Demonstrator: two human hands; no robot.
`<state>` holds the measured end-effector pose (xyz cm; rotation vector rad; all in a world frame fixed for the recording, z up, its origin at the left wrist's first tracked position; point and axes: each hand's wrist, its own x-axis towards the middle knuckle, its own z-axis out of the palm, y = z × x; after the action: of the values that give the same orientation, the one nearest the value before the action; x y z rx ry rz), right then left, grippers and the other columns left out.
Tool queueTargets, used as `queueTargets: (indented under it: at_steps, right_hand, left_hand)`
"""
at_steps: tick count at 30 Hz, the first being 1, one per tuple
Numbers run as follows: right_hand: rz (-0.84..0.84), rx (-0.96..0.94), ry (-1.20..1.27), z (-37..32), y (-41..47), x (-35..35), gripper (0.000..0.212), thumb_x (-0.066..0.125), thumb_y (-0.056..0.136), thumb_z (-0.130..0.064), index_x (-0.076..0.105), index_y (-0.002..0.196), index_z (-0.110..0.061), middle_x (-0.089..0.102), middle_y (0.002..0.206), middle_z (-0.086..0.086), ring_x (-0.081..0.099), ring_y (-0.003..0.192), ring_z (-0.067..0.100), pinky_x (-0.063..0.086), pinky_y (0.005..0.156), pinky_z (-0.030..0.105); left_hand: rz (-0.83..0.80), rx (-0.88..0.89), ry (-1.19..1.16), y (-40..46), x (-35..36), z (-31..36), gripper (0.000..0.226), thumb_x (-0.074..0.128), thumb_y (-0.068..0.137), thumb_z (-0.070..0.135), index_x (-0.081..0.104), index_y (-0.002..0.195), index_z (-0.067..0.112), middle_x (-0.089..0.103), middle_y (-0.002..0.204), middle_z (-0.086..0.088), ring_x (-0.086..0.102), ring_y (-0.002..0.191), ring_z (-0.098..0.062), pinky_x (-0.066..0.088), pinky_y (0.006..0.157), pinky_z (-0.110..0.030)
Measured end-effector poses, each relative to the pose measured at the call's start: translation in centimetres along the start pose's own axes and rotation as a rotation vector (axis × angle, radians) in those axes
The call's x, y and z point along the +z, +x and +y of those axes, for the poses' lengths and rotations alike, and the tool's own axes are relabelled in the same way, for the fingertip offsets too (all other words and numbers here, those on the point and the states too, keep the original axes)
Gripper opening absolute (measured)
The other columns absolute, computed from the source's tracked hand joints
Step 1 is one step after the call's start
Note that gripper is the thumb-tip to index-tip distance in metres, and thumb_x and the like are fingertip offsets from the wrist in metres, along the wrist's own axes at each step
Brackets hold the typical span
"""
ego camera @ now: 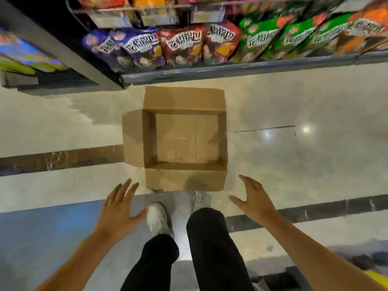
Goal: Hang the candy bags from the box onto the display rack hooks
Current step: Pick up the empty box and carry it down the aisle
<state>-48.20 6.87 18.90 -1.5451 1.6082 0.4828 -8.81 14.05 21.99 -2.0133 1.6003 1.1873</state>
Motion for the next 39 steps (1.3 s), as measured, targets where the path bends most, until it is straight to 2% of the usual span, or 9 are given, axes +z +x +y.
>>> queueTargets:
  at_steps: [4,9,13,18,23,29,32,36,39]
  right_hand:
    - [-0.025,0.093,0.122,3.0,7.0,5.7,0.102,0.079,0.080,-0.049,0.020,0.158,-0.019,0.032,0.160,0.005,0.030,0.146,0.029,0.033,0.116,0.043]
    - [0.031,0.148,0.298,5.6,15.3,12.4,0.126,0.091,0.070,-0.036,0.004,0.160,-0.024,0.018,0.165,0.003,0.023,0.150,0.028,0.031,0.117,0.045]
    - [0.066,0.145,0.474,7.4,20.3,16.2,0.137,0.094,0.066,-0.017,-0.006,0.159,-0.029,0.010,0.166,-0.003,0.022,0.151,0.025,0.032,0.116,0.043]
    - [0.108,0.059,0.650,8.7,23.3,18.8,0.133,0.093,0.061,-0.003,0.006,0.152,-0.045,0.044,0.142,-0.013,0.050,0.131,0.021,0.051,0.097,0.040]
    - [0.138,0.024,0.734,8.9,24.4,20.0,0.134,0.097,0.046,-0.028,0.013,0.146,-0.056,0.051,0.135,-0.020,0.055,0.128,0.023,0.057,0.088,0.060]
    - [0.159,-0.009,0.716,7.9,24.1,20.1,0.128,0.095,0.060,-0.012,0.012,0.151,-0.045,0.048,0.130,-0.029,0.054,0.124,0.016,0.060,0.088,0.040]
    - [0.149,-0.024,0.753,7.1,23.0,19.4,0.129,0.096,0.057,-0.014,0.016,0.151,-0.047,0.051,0.131,-0.022,0.054,0.126,0.020,0.059,0.089,0.052]
    - [0.081,0.006,0.796,6.3,19.9,17.4,0.131,0.096,0.041,-0.053,0.020,0.147,-0.057,0.055,0.132,-0.015,0.054,0.128,0.020,0.059,0.093,0.046]
    - [0.049,0.003,0.859,6.0,16.9,15.8,0.134,0.099,0.053,-0.017,0.017,0.154,-0.045,0.057,0.131,-0.009,0.058,0.123,0.017,0.062,0.082,0.044]
  left_hand:
    - [-0.026,-0.031,-0.065,7.6,5.4,-2.7,0.100,0.070,0.080,0.058,0.018,0.158,0.022,0.011,0.167,-0.001,0.011,0.153,-0.027,0.021,0.122,-0.047]
    - [0.062,-0.075,-0.150,16.6,11.5,-6.1,0.122,0.091,0.067,0.035,0.013,0.159,0.012,0.011,0.166,-0.008,0.011,0.152,-0.028,0.017,0.122,-0.042]
    - [0.145,-0.054,-0.194,21.9,15.0,-8.3,0.139,0.095,0.061,0.031,-0.002,0.159,0.016,-0.001,0.168,-0.003,0.003,0.154,-0.023,0.015,0.122,-0.039]
    - [0.230,0.017,-0.375,26.3,17.6,-9.6,0.150,0.100,0.052,0.021,-0.005,0.158,0.018,0.009,0.165,-0.005,0.015,0.151,-0.028,0.029,0.119,-0.048]
    - [0.214,0.136,-0.748,28.6,18.2,-9.4,0.142,0.100,0.043,0.025,0.006,0.147,0.048,0.033,0.146,0.011,0.042,0.133,-0.008,0.049,0.098,-0.027]
    - [0.187,0.134,-0.799,27.7,18.4,-8.4,0.134,0.091,0.055,-0.001,0.004,0.154,0.020,0.041,0.122,0.041,0.044,0.107,0.030,0.043,0.078,0.004]
    - [0.151,0.161,-0.829,27.2,17.0,-8.2,0.122,0.086,0.058,-0.010,0.011,0.148,0.024,0.045,0.111,0.054,0.048,0.110,0.025,0.047,0.082,-0.001]
    - [0.082,0.213,-0.854,25.4,14.2,-8.0,0.125,0.088,0.056,-0.008,0.015,0.153,0.021,0.053,0.125,0.033,0.054,0.122,0.002,0.056,0.088,-0.020]
    - [0.056,0.229,-0.876,22.5,11.8,-7.0,0.124,0.087,0.055,-0.004,0.017,0.153,0.023,0.056,0.124,0.028,0.057,0.121,-0.005,0.061,0.080,-0.027]
